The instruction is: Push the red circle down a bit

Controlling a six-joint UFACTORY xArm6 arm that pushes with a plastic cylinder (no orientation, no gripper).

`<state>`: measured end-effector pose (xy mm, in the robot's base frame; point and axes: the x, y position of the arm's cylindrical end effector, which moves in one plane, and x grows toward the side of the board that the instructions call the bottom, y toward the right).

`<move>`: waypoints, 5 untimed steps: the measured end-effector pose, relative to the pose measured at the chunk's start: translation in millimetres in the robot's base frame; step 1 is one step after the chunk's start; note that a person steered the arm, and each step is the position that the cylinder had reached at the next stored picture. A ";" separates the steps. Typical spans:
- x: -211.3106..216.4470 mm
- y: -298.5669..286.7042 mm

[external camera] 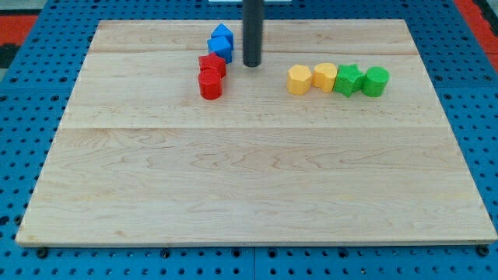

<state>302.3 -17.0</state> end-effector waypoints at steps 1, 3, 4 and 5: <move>18.9 -64.2; 18.9 -98.2; 8.8 -96.9; 8.8 -66.4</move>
<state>311.0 -83.3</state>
